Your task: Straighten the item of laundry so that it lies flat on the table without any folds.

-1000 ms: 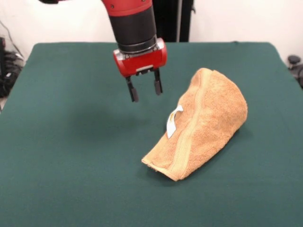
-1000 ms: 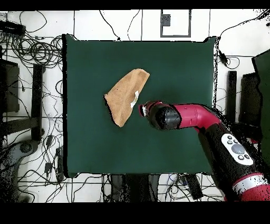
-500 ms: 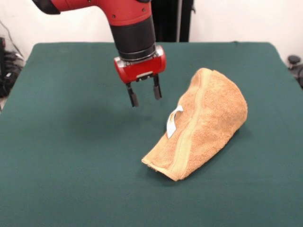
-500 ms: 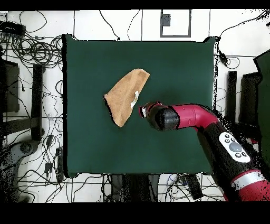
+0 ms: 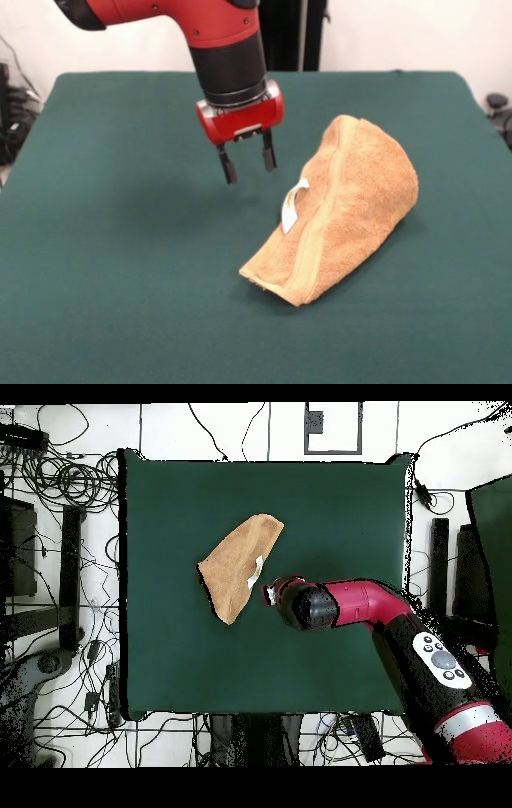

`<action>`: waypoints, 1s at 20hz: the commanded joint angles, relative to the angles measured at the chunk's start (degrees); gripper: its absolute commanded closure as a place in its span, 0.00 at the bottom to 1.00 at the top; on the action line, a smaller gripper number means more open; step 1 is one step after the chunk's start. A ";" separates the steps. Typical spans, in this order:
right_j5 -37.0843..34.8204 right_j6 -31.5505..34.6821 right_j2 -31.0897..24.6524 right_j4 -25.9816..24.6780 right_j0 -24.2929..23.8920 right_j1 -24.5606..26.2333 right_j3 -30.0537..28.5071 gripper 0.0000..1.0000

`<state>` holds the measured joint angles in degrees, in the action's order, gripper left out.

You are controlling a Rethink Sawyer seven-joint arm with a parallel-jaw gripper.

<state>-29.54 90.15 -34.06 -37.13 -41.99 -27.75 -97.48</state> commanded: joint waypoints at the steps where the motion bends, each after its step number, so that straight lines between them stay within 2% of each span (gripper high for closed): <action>1: -4.74 -10.51 -4.90 -1.52 1.58 0.47 2.78 0.00; 12: -4.81 -10.55 -5.79 -1.44 0.63 0.18 2.06 0.00; 20: -5.54 -7.79 -5.15 -0.32 2.96 1.45 4.25 0.00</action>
<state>-29.55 90.15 -35.44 -37.32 -41.77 -27.51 -96.33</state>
